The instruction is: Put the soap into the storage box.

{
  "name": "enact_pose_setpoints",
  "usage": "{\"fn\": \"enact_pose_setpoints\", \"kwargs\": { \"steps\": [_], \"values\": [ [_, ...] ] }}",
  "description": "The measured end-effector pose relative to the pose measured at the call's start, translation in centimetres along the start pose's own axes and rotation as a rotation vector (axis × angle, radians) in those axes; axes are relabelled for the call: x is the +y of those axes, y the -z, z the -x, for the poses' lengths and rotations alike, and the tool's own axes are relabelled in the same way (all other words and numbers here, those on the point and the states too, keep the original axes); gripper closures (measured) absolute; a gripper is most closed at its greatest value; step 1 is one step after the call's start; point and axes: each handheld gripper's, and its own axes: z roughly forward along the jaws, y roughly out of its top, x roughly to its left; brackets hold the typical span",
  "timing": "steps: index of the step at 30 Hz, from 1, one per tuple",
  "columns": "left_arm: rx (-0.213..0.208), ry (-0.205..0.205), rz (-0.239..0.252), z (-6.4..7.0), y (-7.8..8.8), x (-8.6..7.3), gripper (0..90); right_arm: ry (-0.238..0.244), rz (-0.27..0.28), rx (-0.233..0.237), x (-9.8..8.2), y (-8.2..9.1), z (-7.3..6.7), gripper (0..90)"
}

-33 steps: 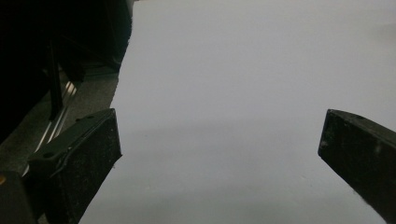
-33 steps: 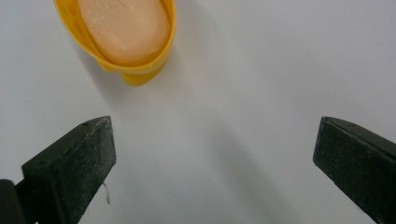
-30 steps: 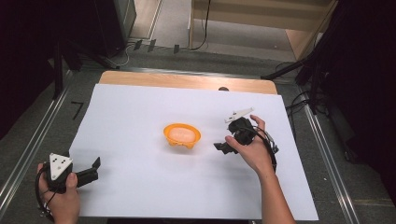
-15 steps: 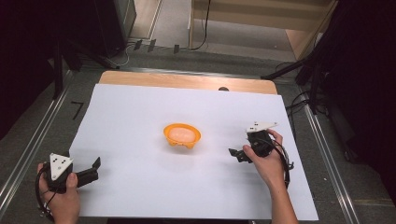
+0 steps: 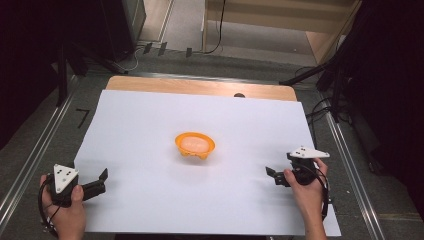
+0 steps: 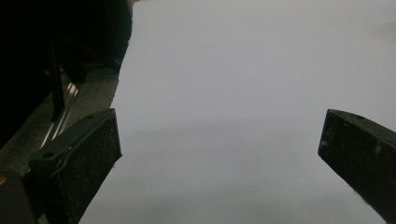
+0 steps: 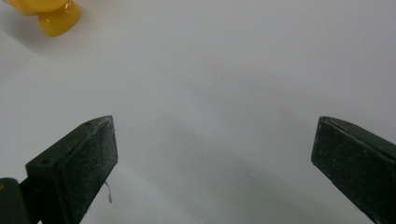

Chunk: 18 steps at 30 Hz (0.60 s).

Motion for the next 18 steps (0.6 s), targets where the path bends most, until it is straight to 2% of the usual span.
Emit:
{"fn": "enact_pose_setpoints", "kwargs": {
  "steps": [3, 4, 5, 6, 7, 10, 18],
  "values": [
    [0.0, -0.003, -0.002, 0.0, 0.0, 0.0, 0.0, -0.02, 0.035, -0.018, -1.7, 1.1, 0.6, 0.5],
    [0.0, -0.004, -0.001, 0.0, 0.0, 0.0, 0.0, -0.02, 0.035, -0.018, -1.7, 1.1, 0.6, 0.5],
    [0.001, -0.003, -0.001, 0.0, 0.0, 0.0, 0.0, -0.029, 0.059, -0.047, -2.6, 1.7, 0.9, 1.3],
    [0.001, -0.003, -0.001, 0.0, 0.0, 0.0, 0.0, -0.029, 0.059, -0.047, -2.6, 1.7, 0.9, 1.3],
    [0.0, -0.002, 0.0, 0.0, 0.0, 0.0, 0.0, -0.051, 0.093, -0.062, -3.5, 2.3, 1.3, 1.4],
    [0.0, 0.0, 0.001, 0.0, 0.0, 0.0, 0.0, -0.084, 0.136, -0.074, -4.8, 3.2, 1.8, 1.6],
    [-0.006, 0.002, 0.002, -0.1, 0.1, 0.0, 0.0, -0.111, 0.2, -0.127, -7.3, 5.7, 2.4, 3.4]
  ]
}}
